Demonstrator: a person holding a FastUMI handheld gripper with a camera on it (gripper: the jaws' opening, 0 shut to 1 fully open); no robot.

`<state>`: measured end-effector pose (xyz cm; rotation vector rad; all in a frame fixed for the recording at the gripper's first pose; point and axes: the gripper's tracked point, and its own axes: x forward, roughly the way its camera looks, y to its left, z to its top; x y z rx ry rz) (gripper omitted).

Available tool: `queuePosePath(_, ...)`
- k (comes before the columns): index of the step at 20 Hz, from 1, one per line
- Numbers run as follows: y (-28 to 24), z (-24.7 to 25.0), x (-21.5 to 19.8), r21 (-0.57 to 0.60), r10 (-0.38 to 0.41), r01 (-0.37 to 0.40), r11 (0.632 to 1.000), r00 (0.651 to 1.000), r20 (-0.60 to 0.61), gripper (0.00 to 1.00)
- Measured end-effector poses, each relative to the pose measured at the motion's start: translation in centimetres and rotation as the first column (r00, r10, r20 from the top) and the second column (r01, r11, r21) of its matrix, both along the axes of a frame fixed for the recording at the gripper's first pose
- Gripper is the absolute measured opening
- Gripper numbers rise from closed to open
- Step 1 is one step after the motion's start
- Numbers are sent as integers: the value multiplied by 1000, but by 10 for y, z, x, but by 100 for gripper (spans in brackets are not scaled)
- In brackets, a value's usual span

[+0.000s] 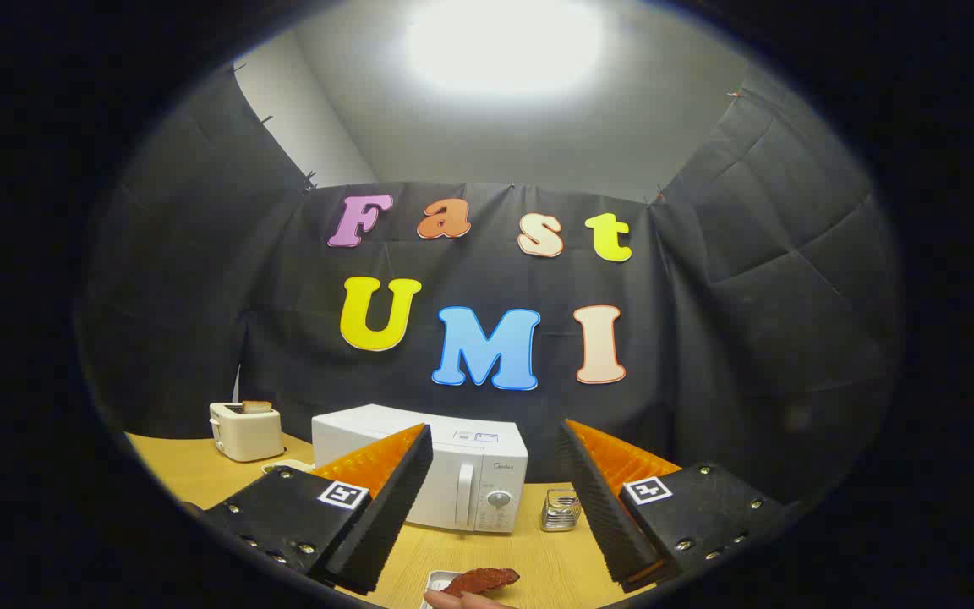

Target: Open the microwave, put the food inside, and close the microwave door.

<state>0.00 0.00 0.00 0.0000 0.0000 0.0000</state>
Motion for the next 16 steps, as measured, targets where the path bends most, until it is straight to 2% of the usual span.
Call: queuePosePath(16,15,-4,1,-2,44,-44,999,999,-13,94)
